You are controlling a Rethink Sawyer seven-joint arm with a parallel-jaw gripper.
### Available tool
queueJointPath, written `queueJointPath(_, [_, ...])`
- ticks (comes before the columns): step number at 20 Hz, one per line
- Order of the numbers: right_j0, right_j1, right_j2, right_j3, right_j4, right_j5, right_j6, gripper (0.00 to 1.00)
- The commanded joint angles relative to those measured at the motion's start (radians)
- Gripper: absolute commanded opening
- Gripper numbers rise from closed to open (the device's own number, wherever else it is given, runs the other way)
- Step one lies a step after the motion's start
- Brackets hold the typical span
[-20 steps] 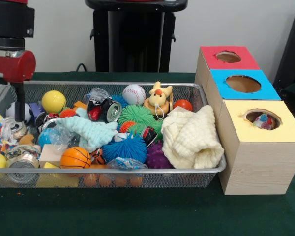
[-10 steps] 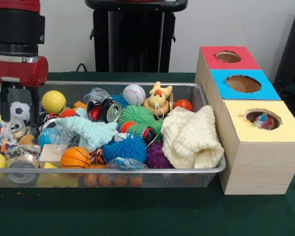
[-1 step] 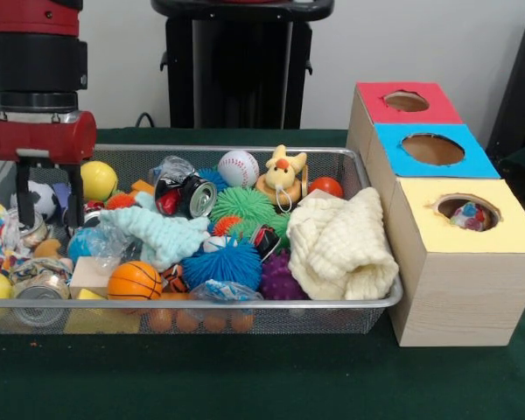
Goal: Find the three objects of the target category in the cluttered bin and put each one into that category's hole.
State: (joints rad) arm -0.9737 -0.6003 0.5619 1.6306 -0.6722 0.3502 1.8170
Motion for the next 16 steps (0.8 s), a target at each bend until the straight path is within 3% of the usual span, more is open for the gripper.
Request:
queueJointPath(1, [-0.037, 0.074, 0.080, 0.022, -0.070, 0.005, -0.172, 1.00])
queueJointPath(4, [-0.048, 0.090, 0.080, 0.016, -0.100, -0.030, -0.162, 1.00])
queueJointPath(16, [-0.064, 0.122, 0.126, -0.028, -0.110, 0.036, -0.194, 1.00])
